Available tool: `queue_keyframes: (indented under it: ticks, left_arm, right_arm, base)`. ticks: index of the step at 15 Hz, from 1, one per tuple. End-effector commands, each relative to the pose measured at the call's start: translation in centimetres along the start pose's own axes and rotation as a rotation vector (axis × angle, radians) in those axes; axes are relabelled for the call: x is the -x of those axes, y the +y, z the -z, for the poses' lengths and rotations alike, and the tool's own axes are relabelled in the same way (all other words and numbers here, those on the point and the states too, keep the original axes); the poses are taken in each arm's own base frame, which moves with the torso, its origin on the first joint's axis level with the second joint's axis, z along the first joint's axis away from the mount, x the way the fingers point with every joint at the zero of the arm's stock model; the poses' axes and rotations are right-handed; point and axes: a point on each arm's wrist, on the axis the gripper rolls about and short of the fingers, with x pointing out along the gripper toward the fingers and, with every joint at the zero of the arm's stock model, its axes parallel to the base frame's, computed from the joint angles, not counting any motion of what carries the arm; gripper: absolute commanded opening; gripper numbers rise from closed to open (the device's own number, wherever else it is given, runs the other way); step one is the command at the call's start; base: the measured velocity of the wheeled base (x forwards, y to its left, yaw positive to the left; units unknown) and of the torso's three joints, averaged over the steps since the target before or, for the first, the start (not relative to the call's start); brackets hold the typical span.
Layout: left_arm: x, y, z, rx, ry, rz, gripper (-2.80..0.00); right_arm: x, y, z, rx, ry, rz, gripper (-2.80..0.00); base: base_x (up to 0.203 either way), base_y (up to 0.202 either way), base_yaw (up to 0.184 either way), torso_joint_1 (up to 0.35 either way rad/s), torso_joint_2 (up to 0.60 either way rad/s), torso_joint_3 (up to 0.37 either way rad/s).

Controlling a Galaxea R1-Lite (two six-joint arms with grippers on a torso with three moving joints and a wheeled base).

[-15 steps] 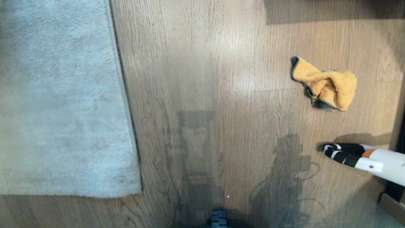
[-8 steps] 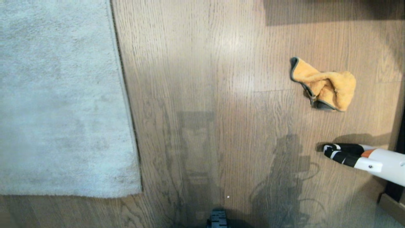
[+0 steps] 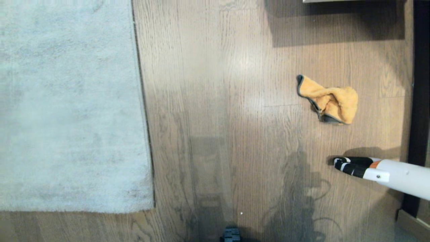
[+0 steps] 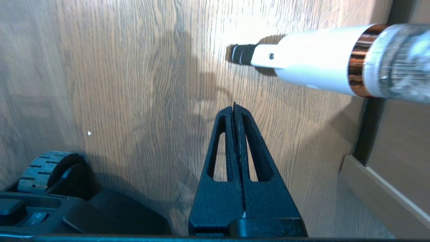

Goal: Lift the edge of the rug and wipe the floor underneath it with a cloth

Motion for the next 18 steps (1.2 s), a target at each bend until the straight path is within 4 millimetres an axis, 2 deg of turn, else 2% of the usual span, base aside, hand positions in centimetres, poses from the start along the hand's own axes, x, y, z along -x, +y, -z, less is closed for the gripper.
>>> queue_keyframes:
  ticks: [1, 18]
  left_arm:
    - [0.00, 0.00, -0.01, 0.000, -0.001, 0.000, -2.80]
    - [0.00, -0.03, 0.00, 0.001, -0.002, 0.012, -2.80]
  right_arm:
    - [-0.01, 0.00, 0.00, 0.001, 0.002, -0.001, -2.80]
    - [-0.01, 0.00, 0.00, 0.001, 0.002, -0.001, -2.80]
  base:
    - [0.000, 0.000, 0.000, 0.002, 0.00, 0.202]
    - [0.000, 0.000, 0.000, 0.001, 0.00, 0.203]
